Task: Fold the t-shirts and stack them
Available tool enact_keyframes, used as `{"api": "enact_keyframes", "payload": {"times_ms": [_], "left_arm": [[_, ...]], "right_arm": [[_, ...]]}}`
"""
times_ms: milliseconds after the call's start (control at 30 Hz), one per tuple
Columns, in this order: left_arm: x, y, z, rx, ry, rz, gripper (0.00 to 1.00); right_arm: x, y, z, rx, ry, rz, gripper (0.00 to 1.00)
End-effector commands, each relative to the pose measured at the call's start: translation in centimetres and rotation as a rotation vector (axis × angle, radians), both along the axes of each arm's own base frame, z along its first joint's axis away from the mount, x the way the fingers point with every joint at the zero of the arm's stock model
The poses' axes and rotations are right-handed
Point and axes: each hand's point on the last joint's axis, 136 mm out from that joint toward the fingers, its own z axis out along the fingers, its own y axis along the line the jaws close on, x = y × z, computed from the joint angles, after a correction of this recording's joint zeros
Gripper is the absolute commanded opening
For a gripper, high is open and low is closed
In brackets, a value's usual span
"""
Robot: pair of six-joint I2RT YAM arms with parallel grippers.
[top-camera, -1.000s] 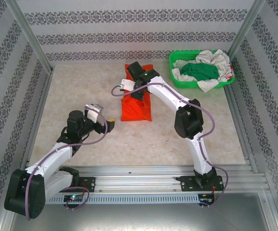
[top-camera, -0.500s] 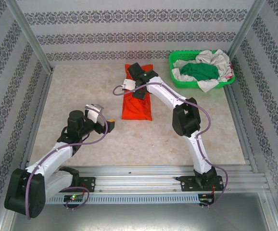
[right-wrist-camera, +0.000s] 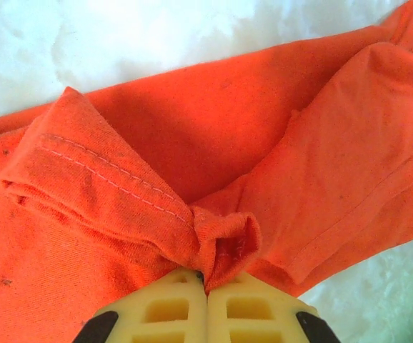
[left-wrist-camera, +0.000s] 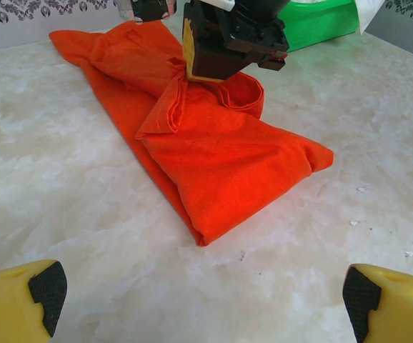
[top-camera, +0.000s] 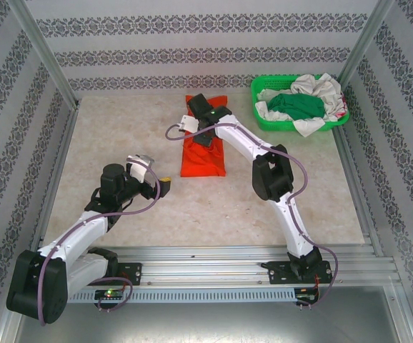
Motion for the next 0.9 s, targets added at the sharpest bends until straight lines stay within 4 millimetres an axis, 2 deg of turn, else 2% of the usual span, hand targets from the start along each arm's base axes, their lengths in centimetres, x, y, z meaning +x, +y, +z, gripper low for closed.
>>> {"api": "enact_keyframes", "payload": {"times_ms": [0, 67, 133, 167, 233, 300, 467, 567, 700, 867], "left_arm": [[0.2, -0.9, 1.2, -0.015, -0.019, -0.032, 1.00], [0.2, -0.9, 1.2, -0.018, -0.018, -0.033, 1.00], [0.3, -0.9, 1.1, -0.019, -0.013, -0.030, 1.00], [0.3, -1.0, 1.1, -0.019, -0.012, -0.031, 1.00], [0.4, -1.2, 1.1, -0.018, -0.010, -0.031, 1.00], [0.8, -1.3, 0.9, -0.015, -0.001, -0.017, 1.00], [2.8, -1.6, 0.0, -0.043, 0.063, 0.076, 1.00], [4.1, -2.6, -0.6, -0.055, 0.098, 0.103, 1.00], [7.0, -3.9, -1.2, -0.158, 0.148, 0.216, 1.00], [10.4, -6.1, -3.5, -0.264, 0.359, 0.287, 1.00]], "right_arm": [[1.5, -0.1, -0.1, 0.025, -0.021, -0.034, 0.00], [1.7, -0.1, -0.3, 0.029, -0.023, -0.041, 0.01], [1.9, -0.1, -0.4, 0.034, -0.029, -0.053, 0.10], [2.2, -0.2, -0.3, 0.037, -0.038, -0.064, 0.17], [2.5, -0.3, 0.6, 0.047, -0.064, -0.087, 0.42], [3.0, -0.4, 2.1, 0.079, -0.107, -0.120, 0.57], [3.3, -1.7, 6.5, 0.211, -0.207, -0.265, 0.63], [2.5, -3.2, 7.9, 0.306, -0.215, -0.389, 0.63], [-0.2, -4.6, 7.6, 0.485, -0.110, -0.558, 0.63], [-3.8, -6.2, 4.2, 0.697, 0.186, -0.823, 0.60]]}}
